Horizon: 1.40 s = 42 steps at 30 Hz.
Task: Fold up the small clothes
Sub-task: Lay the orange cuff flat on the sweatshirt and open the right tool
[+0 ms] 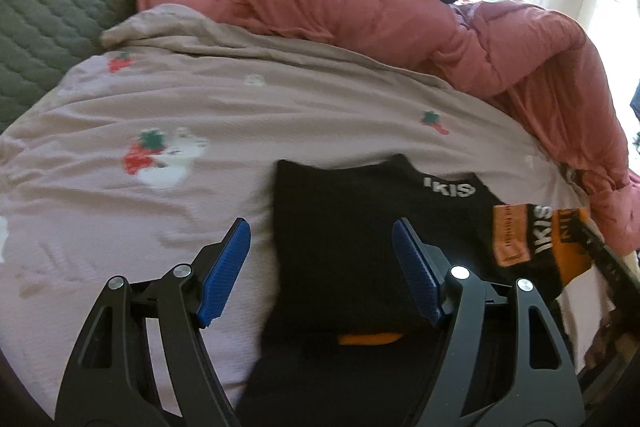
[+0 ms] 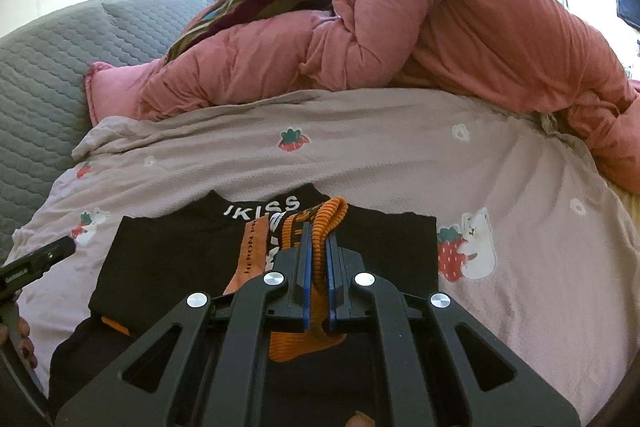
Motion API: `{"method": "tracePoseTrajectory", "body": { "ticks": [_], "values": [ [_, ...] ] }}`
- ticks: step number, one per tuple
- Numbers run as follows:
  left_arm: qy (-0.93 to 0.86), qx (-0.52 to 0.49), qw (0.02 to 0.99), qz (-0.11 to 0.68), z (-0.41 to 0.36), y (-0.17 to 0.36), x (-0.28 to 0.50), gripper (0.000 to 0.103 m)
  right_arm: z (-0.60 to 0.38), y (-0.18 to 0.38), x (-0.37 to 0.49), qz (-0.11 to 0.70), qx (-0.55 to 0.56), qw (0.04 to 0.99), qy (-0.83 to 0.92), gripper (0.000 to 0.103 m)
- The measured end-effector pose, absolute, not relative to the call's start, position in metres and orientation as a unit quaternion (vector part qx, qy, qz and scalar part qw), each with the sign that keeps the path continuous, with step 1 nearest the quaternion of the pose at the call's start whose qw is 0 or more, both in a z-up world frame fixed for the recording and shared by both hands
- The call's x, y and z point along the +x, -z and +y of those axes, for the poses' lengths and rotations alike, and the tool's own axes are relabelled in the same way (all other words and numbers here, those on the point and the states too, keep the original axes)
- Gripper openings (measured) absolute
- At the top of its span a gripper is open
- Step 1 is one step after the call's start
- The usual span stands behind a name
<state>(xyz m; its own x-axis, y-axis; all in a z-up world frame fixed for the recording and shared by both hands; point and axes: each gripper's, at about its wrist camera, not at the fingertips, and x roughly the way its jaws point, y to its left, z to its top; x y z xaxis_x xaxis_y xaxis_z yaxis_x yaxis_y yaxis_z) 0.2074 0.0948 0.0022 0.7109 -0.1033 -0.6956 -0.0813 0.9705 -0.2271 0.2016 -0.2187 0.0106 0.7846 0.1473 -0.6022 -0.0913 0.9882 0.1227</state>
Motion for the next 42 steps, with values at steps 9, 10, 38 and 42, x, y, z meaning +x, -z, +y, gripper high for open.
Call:
{"method": "tracePoseTrajectory", "body": {
  "ticks": [9, 10, 38, 42],
  "values": [
    [0.076, -0.117, 0.903, 0.407, 0.077, 0.026, 0.219, 0.065, -0.220, 0.001, 0.208, 0.336, 0.035, 0.940, -0.048, 0.005],
    [0.075, -0.116, 0.899, 0.416, 0.077, 0.031, 0.221, 0.065, -0.221, 0.004, 0.210, 0.343, 0.032, 0.938, -0.040, 0.005],
    [0.052, 0.001, 0.887, 0.459, 0.050, 0.061, 0.210, 0.062, -0.164, 0.029, 0.189, 0.390, -0.039, 0.909, -0.141, 0.016],
    [0.052, -0.002, 0.887, 0.459, 0.050, 0.061, 0.209, 0.062, -0.163, 0.044, 0.194, 0.425, -0.052, 0.893, -0.137, 0.024]
  ]
}}
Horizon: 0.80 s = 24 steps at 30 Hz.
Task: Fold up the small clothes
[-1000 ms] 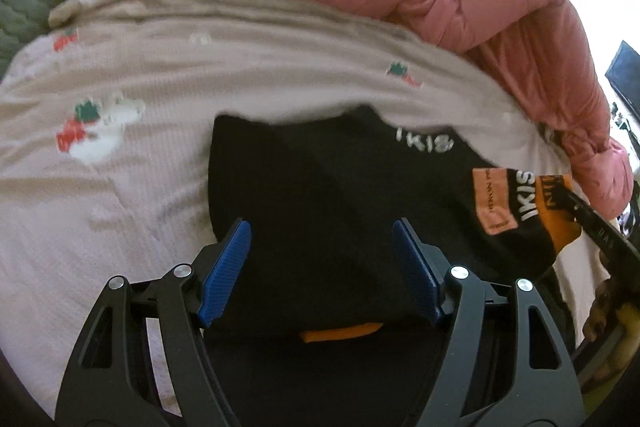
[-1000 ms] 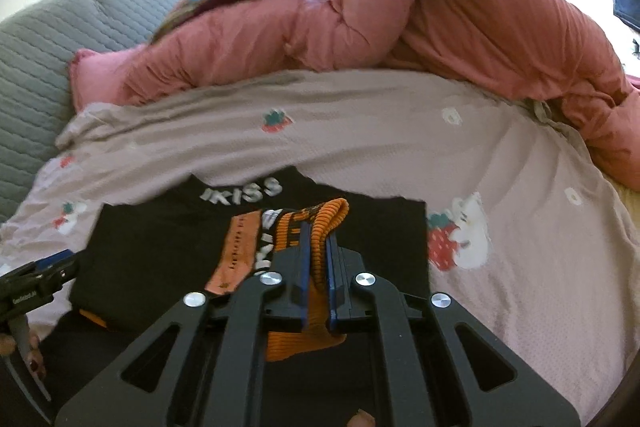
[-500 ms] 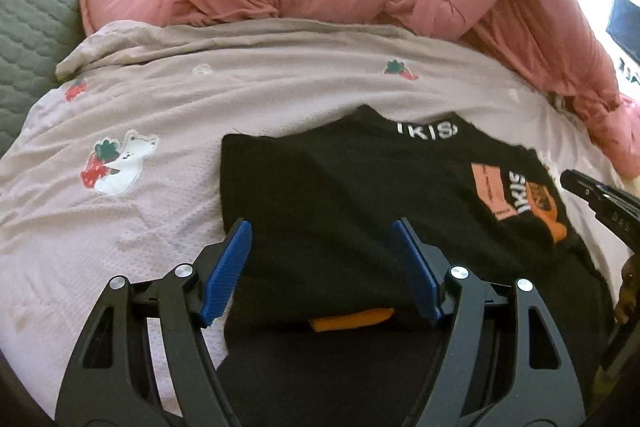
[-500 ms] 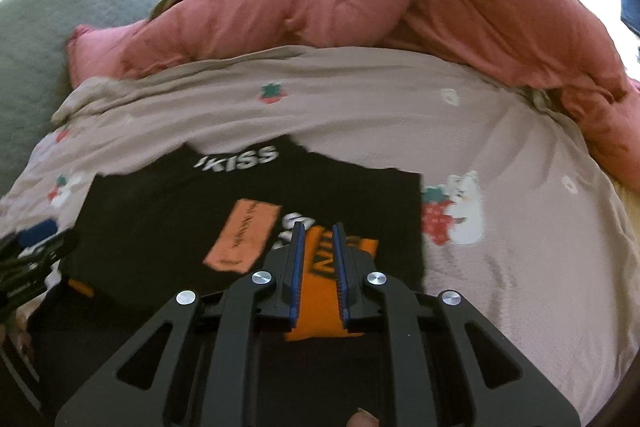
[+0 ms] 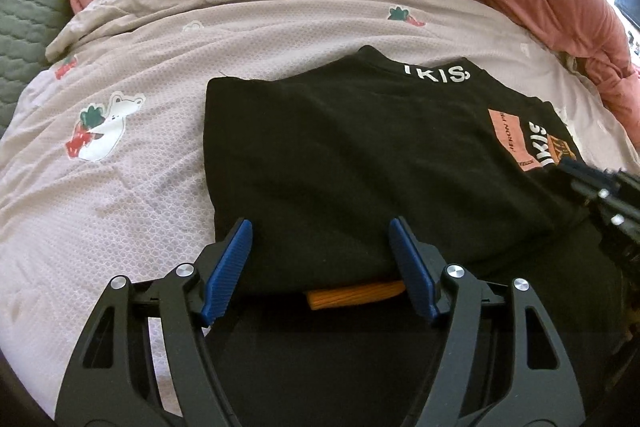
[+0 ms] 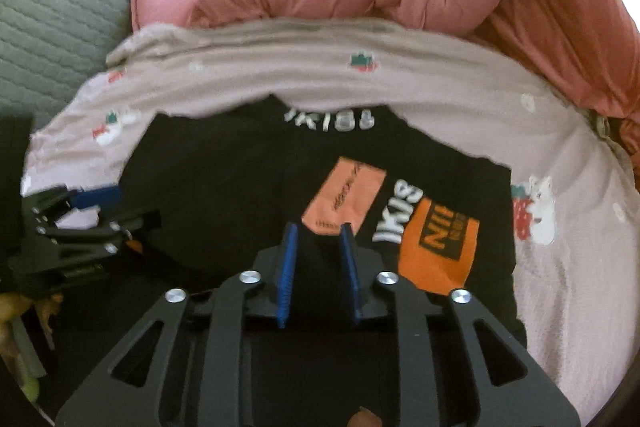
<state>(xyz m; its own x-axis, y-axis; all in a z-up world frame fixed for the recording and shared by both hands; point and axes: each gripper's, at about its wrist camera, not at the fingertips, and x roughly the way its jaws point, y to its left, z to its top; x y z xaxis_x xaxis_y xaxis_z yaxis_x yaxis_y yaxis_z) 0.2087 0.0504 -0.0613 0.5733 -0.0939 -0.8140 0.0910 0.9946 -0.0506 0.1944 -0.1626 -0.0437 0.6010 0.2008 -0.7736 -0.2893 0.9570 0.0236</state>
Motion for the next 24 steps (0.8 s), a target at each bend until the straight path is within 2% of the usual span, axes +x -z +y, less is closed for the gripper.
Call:
{"method": "tracePoseTrajectory", "body": {
  "ticks": [3, 12, 20, 24],
  "values": [
    [0.053, -0.003, 0.887, 0.459, 0.050, 0.061, 0.208, 0.062, -0.167, 0.062, 0.200, 0.461, -0.062, 0.878, -0.116, 0.022],
    [0.053, -0.008, 0.888, 0.457, 0.052, 0.057, 0.208, 0.062, -0.174, 0.061, 0.197, 0.460, -0.038, 0.879, -0.122, 0.024],
    [0.054, -0.011, 0.891, 0.452, 0.052, 0.049, 0.201, 0.062, -0.178, 0.052, 0.189, 0.451, -0.024, 0.883, -0.130, 0.033],
    [0.052, -0.016, 0.891, 0.452, 0.053, 0.044, 0.194, 0.063, -0.177, 0.048, 0.186, 0.448, -0.022, 0.884, -0.134, 0.041]
  ]
}}
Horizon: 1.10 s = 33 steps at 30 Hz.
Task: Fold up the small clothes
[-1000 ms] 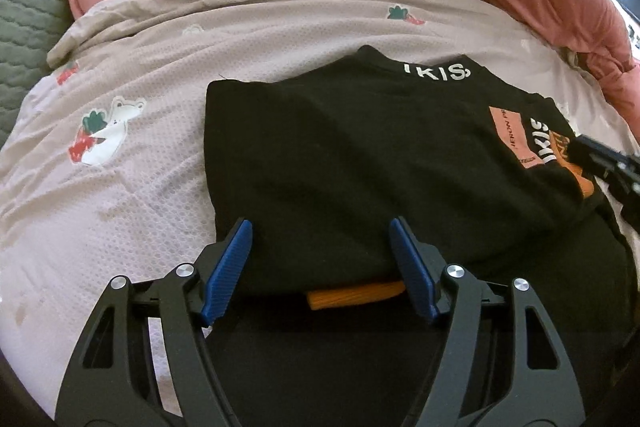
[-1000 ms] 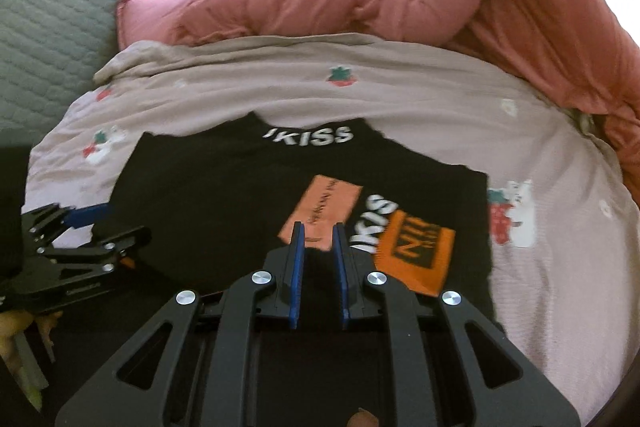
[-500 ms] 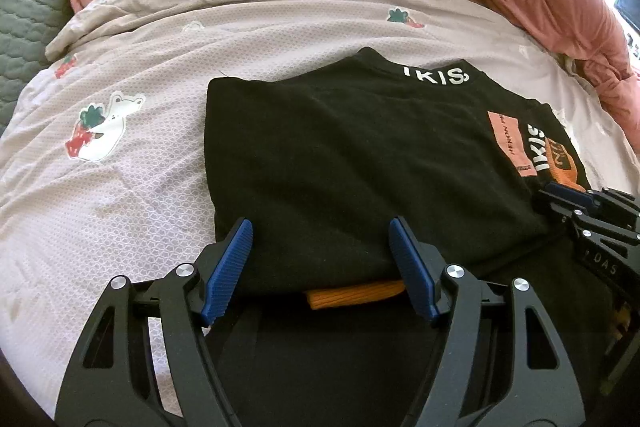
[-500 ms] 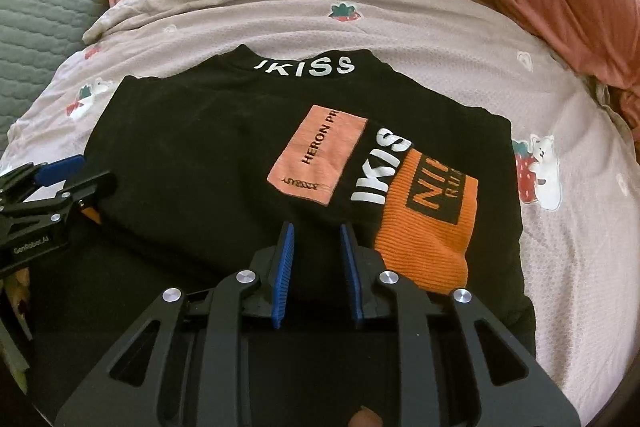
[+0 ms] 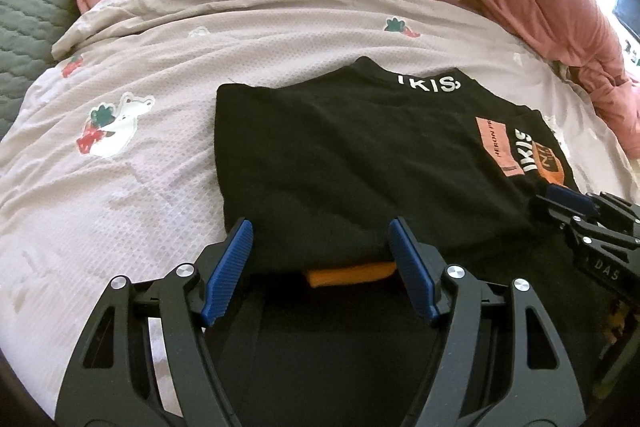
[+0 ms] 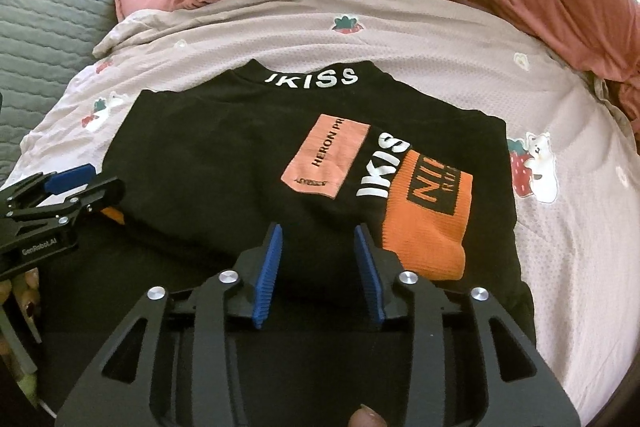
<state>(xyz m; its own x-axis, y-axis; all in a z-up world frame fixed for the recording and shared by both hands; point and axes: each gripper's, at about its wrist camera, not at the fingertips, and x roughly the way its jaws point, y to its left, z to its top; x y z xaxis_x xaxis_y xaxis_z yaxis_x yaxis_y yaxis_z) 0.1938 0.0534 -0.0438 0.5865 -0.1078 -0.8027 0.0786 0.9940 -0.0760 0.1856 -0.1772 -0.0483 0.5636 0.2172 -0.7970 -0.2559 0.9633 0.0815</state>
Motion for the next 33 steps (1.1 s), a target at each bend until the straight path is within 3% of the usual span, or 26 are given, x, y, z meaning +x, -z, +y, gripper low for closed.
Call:
{"method": "tracePoseTrajectory", "body": {
  "ticks": [6, 8, 10, 13, 15, 23, 33],
  "values": [
    [0.049, -0.026, 0.897, 0.438, 0.058, 0.034, 0.188, 0.066, -0.174, 0.040, 0.181, 0.437, -0.023, 0.890, -0.131, 0.061],
    [0.049, -0.029, 0.898, 0.436, 0.059, 0.032, 0.187, 0.066, -0.175, 0.038, 0.180, 0.434, -0.021, 0.891, -0.130, 0.062],
    [0.049, -0.032, 0.899, 0.433, 0.060, 0.029, 0.186, 0.068, -0.176, 0.035, 0.180, 0.432, -0.020, 0.893, -0.123, 0.072],
    [0.049, -0.034, 0.903, 0.426, 0.060, 0.024, 0.183, 0.073, -0.180, 0.026, 0.176, 0.414, -0.015, 0.902, -0.119, 0.074],
    [0.047, -0.035, 0.904, 0.423, 0.061, 0.021, 0.182, 0.080, -0.182, 0.021, 0.174, 0.407, -0.016, 0.906, -0.116, 0.081],
    [0.038, -0.020, 0.915, 0.402, 0.060, 0.008, 0.174, 0.093, -0.188, 0.012, 0.169, 0.399, -0.014, 0.911, -0.103, 0.084],
    [0.042, -0.022, 0.923, 0.383, 0.060, -0.005, 0.161, 0.093, -0.194, 0.001, 0.159, 0.391, -0.017, 0.915, -0.095, 0.087]
  ]
}}
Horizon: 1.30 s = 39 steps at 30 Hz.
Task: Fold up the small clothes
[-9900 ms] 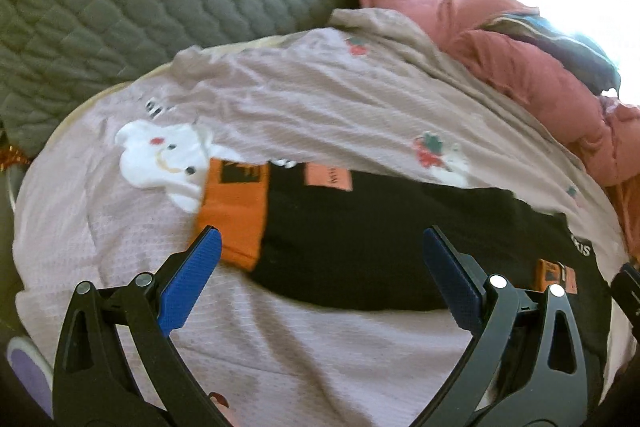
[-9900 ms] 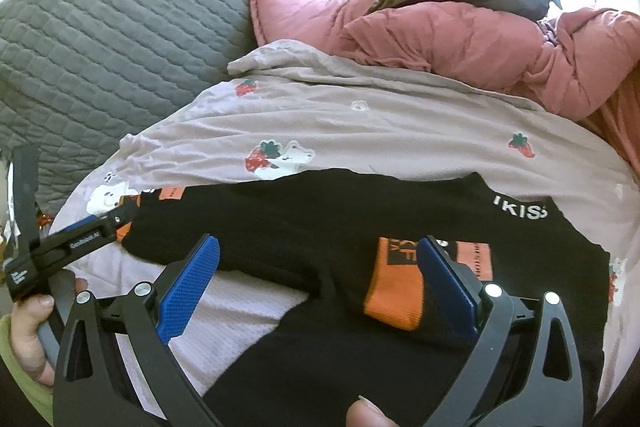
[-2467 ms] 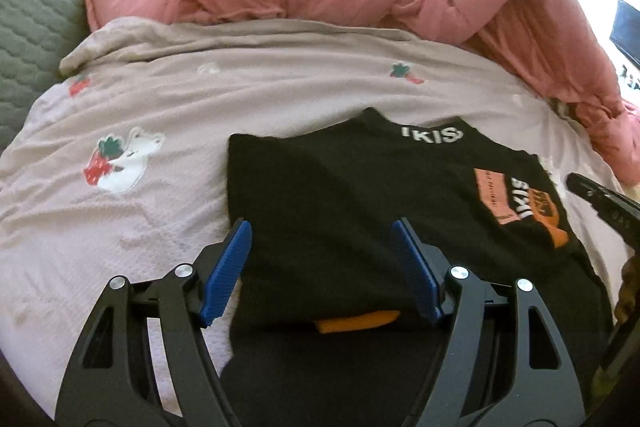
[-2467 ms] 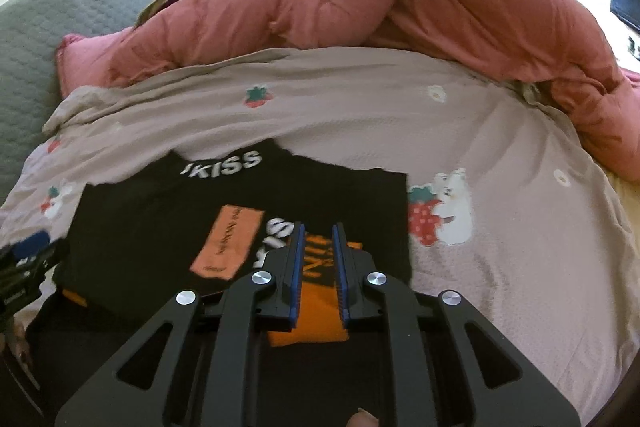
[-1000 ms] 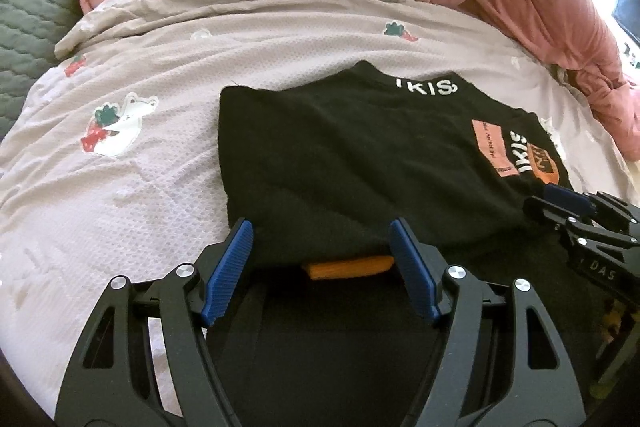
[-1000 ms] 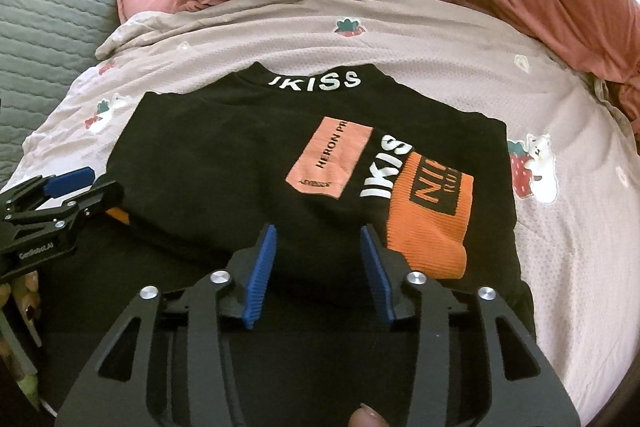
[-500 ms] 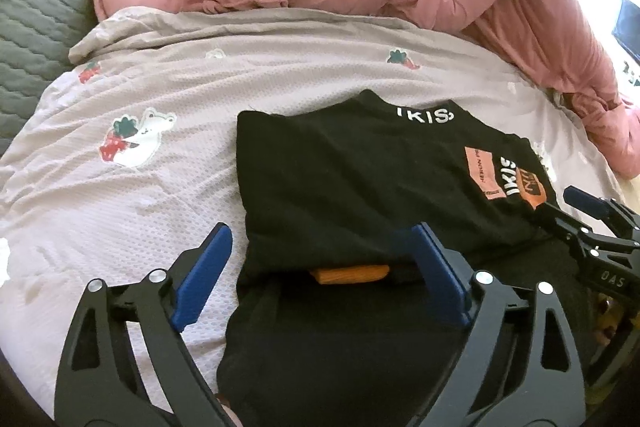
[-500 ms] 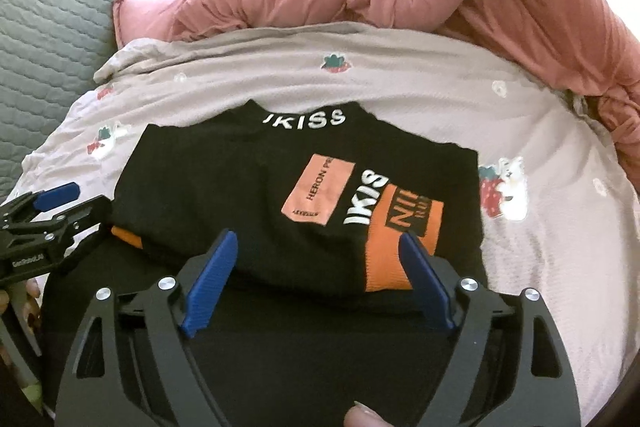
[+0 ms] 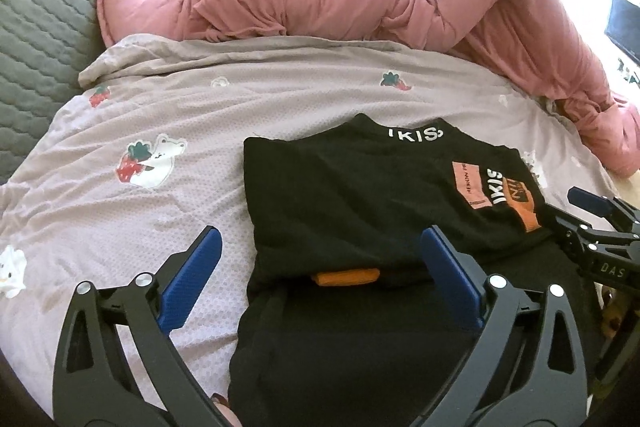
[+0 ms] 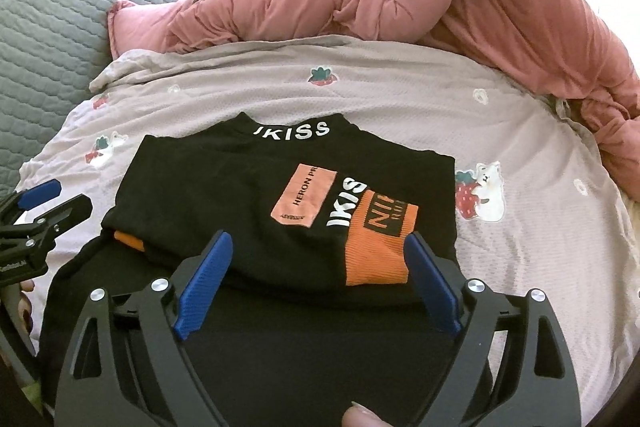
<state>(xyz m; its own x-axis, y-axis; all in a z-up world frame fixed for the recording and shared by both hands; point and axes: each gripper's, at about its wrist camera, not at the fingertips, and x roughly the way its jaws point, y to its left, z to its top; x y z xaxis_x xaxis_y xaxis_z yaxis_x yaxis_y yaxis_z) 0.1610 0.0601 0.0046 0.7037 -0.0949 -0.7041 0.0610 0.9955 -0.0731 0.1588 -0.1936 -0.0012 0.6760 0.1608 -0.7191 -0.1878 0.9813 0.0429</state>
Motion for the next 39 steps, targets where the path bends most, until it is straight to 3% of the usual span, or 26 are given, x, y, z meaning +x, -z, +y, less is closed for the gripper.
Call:
{"method": "tracePoseTrajectory", "body": {
  "ticks": [39],
  "values": [
    [-0.008, -0.031, 0.920, 0.390, 0.074, 0.005, 0.098, 0.093, -0.223, -0.028, 0.097, 0.374, -0.014, 0.920, -0.113, 0.087]
  ]
}}
